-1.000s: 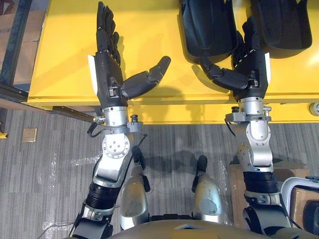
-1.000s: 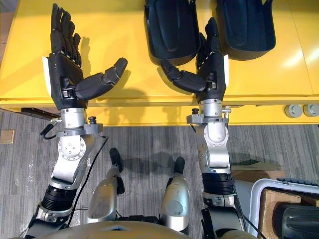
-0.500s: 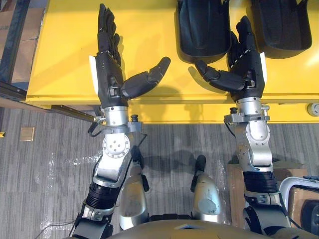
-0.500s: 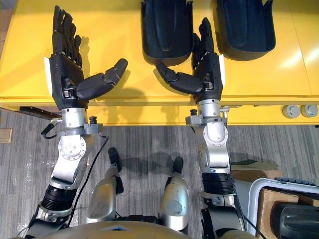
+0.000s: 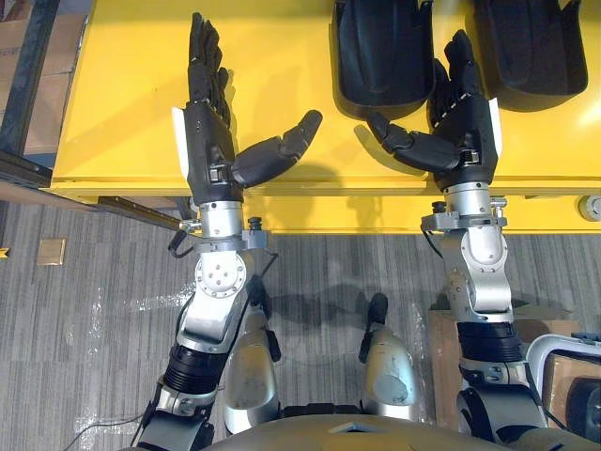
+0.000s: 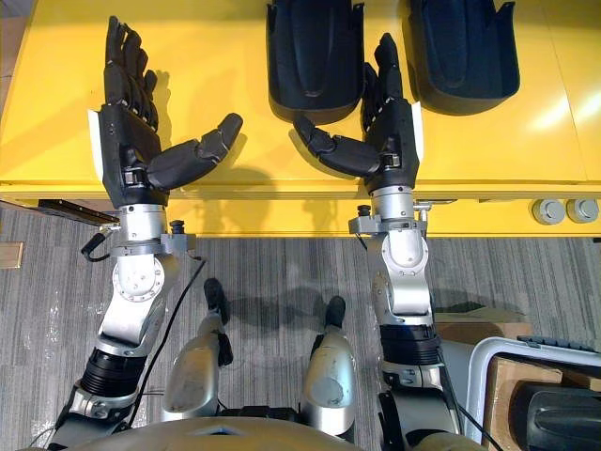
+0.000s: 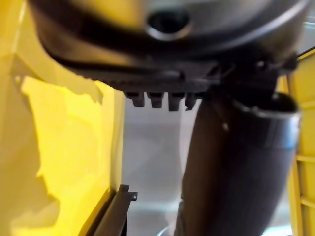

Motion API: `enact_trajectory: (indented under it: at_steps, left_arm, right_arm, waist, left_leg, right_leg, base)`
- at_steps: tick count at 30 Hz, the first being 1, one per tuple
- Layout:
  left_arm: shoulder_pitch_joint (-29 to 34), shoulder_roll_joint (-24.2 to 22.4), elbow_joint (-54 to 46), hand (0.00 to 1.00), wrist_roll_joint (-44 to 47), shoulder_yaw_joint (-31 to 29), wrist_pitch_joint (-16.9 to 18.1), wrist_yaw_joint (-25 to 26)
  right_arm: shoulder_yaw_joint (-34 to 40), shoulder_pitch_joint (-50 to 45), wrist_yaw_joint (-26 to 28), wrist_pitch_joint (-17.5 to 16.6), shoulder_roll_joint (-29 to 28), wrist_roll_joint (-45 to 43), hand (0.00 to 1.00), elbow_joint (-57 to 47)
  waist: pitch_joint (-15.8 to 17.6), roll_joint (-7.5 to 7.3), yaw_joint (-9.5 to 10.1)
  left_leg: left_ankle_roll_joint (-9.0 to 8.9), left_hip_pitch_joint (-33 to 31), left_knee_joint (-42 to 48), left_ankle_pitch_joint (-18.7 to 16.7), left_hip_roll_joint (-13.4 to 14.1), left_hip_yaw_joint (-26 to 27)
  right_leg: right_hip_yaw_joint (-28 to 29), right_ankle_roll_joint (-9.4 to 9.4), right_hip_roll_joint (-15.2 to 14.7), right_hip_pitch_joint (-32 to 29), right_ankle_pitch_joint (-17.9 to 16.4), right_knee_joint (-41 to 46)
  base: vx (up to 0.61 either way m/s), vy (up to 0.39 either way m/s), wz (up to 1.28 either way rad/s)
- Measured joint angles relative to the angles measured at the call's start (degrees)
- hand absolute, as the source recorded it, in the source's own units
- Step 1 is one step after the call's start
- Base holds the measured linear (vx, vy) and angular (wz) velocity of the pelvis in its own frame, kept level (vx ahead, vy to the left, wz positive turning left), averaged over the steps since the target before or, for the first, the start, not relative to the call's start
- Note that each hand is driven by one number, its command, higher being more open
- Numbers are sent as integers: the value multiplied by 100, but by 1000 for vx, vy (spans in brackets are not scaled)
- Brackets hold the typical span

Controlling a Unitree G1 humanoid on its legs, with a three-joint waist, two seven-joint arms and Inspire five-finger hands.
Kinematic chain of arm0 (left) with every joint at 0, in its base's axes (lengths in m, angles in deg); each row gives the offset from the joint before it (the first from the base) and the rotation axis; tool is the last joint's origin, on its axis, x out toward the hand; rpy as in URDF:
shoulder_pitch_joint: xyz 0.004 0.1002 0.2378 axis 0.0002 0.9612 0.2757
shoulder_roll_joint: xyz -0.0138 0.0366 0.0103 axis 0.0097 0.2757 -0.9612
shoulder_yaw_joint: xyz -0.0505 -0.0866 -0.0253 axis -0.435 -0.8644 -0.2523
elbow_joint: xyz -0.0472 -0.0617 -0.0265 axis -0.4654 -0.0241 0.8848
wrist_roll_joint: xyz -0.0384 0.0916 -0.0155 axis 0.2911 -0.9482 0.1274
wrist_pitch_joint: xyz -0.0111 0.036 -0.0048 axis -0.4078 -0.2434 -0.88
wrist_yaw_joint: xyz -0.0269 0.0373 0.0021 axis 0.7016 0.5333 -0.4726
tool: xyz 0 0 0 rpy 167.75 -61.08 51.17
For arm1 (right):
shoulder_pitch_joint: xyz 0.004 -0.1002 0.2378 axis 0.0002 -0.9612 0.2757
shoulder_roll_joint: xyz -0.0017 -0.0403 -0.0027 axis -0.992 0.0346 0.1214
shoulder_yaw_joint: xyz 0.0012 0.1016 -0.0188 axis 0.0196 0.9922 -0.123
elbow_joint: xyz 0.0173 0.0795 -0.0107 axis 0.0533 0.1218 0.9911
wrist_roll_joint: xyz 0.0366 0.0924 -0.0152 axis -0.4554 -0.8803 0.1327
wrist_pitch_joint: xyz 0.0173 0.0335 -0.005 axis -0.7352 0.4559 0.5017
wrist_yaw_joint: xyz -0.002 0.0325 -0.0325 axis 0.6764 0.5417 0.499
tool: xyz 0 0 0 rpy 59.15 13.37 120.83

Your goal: Walk over and take three plastic housings, then place them on the shelf

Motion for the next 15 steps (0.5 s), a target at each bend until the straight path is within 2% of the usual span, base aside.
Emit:
enact_trajectory:
  at_steps: [3,8,15]
  left_arm:
    - [0,-2,0,100,0,12,0,-5]
    - [0,-4,1,100,1,92,-16,-13]
    - [2,3,3,100,8,106,-21,-63]
  right_arm:
    - [1,60,-372,-137,0,772,100,13]
    - [29,356,-931,-720,1,1556,100,12]
    - [22,454,-1012,-799,67,2106,100,4]
  waist:
    - [0,-2,0]
    - [-6,-24,-8]
    - [-6,-55,8]
  left_leg:
    - [0,0,0,0,0,0]
    - [0,-1,0,0,1,0]
    - [-1,-12,-2,0,1,-14]
  right_leg:
    - [0,0,0,0,0,0]
    - [-1,30,0,0,18,-1]
    - [-20,27,0,3,16,-3]
  base:
    - [0,0,0]
    - [0,0,0]
    - [0,0,0]
